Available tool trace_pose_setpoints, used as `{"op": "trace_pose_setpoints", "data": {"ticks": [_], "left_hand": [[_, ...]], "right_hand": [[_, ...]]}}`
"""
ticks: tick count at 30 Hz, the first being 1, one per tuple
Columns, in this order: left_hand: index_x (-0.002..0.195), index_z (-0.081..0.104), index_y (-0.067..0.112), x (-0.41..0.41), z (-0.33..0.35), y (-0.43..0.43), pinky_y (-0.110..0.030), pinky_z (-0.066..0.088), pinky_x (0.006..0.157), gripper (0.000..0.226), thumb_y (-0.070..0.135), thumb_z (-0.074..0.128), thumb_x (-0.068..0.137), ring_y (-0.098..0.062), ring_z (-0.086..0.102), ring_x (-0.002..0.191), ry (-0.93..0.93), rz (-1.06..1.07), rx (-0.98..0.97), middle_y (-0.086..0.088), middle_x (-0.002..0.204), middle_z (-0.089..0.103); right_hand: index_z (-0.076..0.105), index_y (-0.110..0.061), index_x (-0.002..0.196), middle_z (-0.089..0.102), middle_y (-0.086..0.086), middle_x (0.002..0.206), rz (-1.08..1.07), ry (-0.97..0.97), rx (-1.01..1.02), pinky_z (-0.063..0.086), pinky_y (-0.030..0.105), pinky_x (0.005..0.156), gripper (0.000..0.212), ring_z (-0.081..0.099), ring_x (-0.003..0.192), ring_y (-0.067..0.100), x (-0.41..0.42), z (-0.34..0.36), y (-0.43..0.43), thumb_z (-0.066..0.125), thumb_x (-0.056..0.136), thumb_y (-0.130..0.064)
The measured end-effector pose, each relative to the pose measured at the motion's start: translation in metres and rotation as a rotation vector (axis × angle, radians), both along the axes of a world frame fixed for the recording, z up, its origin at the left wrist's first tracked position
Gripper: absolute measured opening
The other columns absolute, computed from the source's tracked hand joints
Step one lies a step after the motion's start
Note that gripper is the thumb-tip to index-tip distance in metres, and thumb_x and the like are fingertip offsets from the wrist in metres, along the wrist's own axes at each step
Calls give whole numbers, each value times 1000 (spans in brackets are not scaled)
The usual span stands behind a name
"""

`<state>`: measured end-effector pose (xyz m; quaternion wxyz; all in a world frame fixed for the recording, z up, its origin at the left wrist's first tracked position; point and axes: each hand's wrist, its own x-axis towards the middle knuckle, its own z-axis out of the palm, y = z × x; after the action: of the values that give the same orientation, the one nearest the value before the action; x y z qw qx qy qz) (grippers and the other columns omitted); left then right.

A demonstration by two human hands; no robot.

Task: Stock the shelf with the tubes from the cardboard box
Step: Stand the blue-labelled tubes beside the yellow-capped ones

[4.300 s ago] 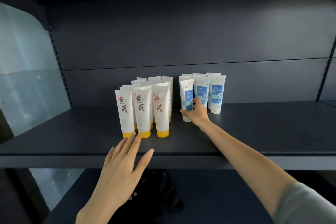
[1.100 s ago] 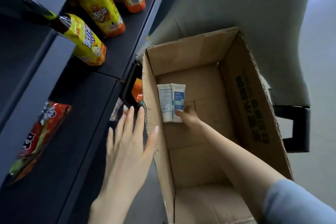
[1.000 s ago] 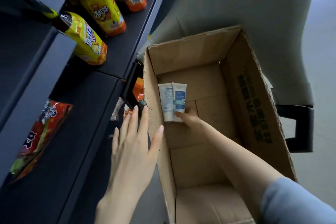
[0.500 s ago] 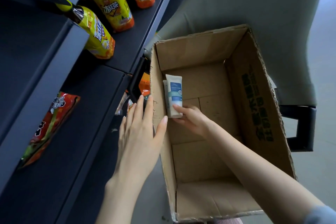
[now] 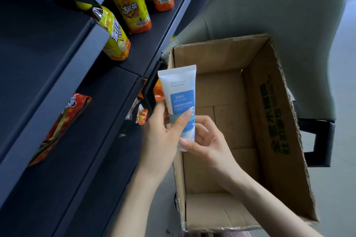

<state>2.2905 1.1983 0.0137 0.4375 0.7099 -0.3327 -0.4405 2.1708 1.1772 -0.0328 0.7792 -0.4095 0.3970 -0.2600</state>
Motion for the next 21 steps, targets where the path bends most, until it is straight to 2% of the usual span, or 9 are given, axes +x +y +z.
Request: {"op": "trace_pose_setpoints", "data": {"ticks": [4,8,12,15,18,21], "left_hand": [[105,61,23,7,-4,3,-21,55,72,27,27,67,79,-10,68,89,66,39,-15,5,96,71],[106,62,19,11,-9,6,-20,54,71,28,23,69,79,-9,68,88,72,61,-6,4,97,71],[100,64,19,19,-9,6,-20,53,70,29,29,68,73,-8,68,85,76,120,2,6,92,72],[96,65,22,29,-10,4,-31,56,76,25,31,68,72,-11,68,86,91,184,21,6,93,72],[93,64,27,38,-11,4,-38,55,80,24,34,67,70,-11,68,86,89,235,40,8,91,72],[93,64,25,42,-15,6,-38,55,81,24,33,67,71,-10,68,86,95,265,61,7,92,72]], "right_hand": [[51,-5,114,69,8,111,3,30,-24,53,33,92,36,66,104,19,5,-2,6,67,82,-5],[54,-10,114,68,5,112,55,70,-12,53,31,92,38,65,105,18,6,-5,8,69,80,-16],[61,-11,111,70,4,111,77,108,33,54,29,90,36,66,104,16,1,-12,-9,64,79,-25],[63,-16,110,69,-2,110,9,214,93,53,27,90,34,64,104,10,-4,-31,-31,64,80,-33],[59,-21,116,65,-13,109,-20,397,13,53,24,89,35,62,104,3,-2,-59,-53,66,84,-34],[49,-17,130,56,-7,120,-39,508,-4,50,32,96,51,57,107,6,7,-94,-70,69,85,-33]]}}
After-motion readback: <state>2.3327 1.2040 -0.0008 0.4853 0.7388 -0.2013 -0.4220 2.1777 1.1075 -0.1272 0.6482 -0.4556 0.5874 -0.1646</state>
